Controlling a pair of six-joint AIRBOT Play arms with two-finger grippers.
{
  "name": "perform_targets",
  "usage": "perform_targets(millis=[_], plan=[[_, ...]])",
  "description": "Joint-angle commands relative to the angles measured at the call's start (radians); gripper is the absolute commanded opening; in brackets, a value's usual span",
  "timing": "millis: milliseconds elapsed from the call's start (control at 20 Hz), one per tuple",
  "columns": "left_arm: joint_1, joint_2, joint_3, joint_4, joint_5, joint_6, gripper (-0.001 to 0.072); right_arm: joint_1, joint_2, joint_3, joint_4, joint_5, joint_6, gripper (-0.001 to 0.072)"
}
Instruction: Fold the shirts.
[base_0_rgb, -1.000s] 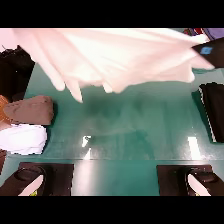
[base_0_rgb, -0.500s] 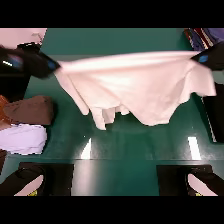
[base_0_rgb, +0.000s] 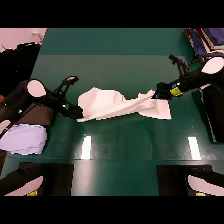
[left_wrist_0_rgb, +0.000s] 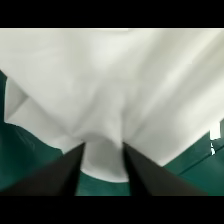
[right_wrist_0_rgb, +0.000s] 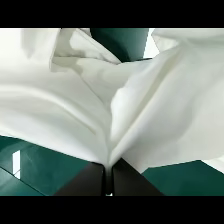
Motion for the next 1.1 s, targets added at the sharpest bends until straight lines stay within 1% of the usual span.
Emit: perform_targets(millis=[0,150,200,250,300,350,400,450,550,700,800,1050], plan=[[-0.007,-0.012,0.007,-0.016,0.015,0.011,0.0512,0.010,-0.008,-0.030,0.003,-0.031,-0.002,0.0016],[-0.007,-0.012,0.148,0.048,0.032,0.010,0.0512,0.010,0.016,-0.030,0.003,-0.047,-0.002,0.0016],[-0.006,-0.012,0.200,0.097,0.072,0.004,0.0512,0.010,0.025,-0.030,0.003,-0.047,-0.002,0.0016],[-0.006,-0.013,0.232,0.151,0.132,-0.019,0.0511,0.010,0.032,-0.031,0.003,-0.050,-0.002,0.0016],[-0.006,-0.021,0.248,0.209,0.196,-0.050,0.0479,0.011,0.039,-0.030,0.003,-0.051,-0.002,0.0016],[0.001,-0.043,0.251,0.245,0.232,-0.069,0.0479,0.010,0.044,-0.030,0.003,-0.051,-0.002,0.0016],[0.023,-0.082,0.251,0.237,0.237,-0.080,0.0479,0.010,0.045,-0.030,0.003,-0.050,-0.002,0.0016],[0.050,-0.132,0.251,0.204,0.225,-0.080,0.0481,0.010,0.045,-0.031,0.001,-0.049,-0.003,0.0016],[0.115,-0.243,0.251,0.067,0.197,-0.074,0.0483,0.010,0.045,-0.031,0.002,-0.050,-0.003,0.0016],[0.170,-0.367,0.251,-0.167,0.186,0.015,0.0484,0.010,0.045,-0.031,0.002,-0.056,-0.003,0.0016],[0.164,-0.409,0.251,-0.201,0.179,0.048,0.0485,0.010,0.045,-0.031,0.002,-0.060,-0.003,0.0016],[0.159,-0.433,0.251,-0.203,0.167,0.048,0.0483,0.011,0.045,-0.031,0.003,-0.068,-0.003,0.0016]])
